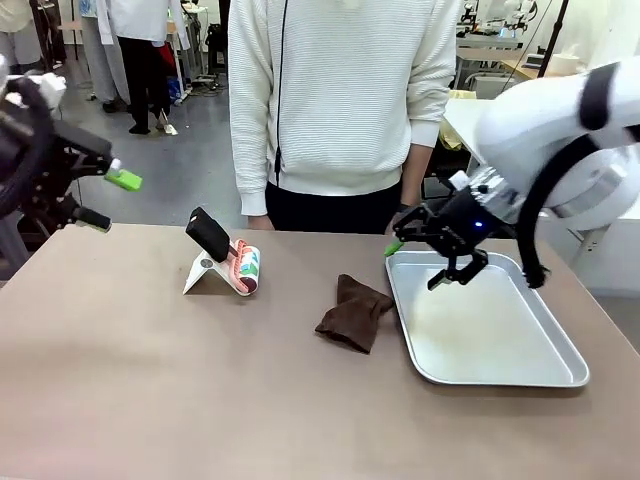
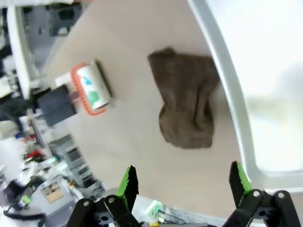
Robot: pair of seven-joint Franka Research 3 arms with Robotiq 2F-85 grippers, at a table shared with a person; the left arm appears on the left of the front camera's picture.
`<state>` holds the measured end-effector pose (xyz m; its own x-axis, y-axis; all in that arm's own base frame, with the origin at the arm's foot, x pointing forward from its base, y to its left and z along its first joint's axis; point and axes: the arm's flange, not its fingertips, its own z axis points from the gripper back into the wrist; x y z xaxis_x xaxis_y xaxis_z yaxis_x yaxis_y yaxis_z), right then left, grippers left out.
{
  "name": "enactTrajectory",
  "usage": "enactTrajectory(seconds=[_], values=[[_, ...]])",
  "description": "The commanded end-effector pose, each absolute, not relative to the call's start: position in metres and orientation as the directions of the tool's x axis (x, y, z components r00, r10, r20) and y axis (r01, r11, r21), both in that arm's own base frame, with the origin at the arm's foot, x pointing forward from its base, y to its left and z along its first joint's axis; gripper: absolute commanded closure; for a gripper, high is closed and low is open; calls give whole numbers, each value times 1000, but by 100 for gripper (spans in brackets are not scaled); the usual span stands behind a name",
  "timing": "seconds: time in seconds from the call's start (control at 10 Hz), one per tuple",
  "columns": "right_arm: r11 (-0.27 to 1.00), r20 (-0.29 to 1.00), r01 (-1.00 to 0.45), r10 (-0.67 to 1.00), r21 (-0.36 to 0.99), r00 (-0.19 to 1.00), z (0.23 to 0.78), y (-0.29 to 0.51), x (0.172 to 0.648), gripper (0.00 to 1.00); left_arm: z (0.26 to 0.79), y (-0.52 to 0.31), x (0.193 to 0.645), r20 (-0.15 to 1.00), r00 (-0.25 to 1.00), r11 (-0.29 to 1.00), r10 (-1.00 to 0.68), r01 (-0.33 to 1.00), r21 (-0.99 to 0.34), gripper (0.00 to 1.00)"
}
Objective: Clean the surface of the table.
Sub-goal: Return the Lint Roller and towel to their original positions.
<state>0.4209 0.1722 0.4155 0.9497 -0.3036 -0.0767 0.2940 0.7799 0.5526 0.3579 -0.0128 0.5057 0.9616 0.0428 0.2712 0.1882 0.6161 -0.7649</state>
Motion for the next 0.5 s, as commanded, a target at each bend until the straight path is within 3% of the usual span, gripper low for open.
enactTrajectory(seconds=[0.0,0.2,0.3,0.4], values=[[658,-124,266,-254,705,959,408,130,372,0,474,-3,337,298,955,478,2,261,-839,0],[431,-193,235,-140,871,971,390,101,337,0,449,31,335,271,962,362,6,251,-898,0],[310,-176,212,-141,927,974,379,80,317,0,441,51,336,258,963,309,79,223,-925,8],[263,-179,218,-163,940,970,373,65,308,0,436,61,335,275,956,272,98,240,-932,8]])
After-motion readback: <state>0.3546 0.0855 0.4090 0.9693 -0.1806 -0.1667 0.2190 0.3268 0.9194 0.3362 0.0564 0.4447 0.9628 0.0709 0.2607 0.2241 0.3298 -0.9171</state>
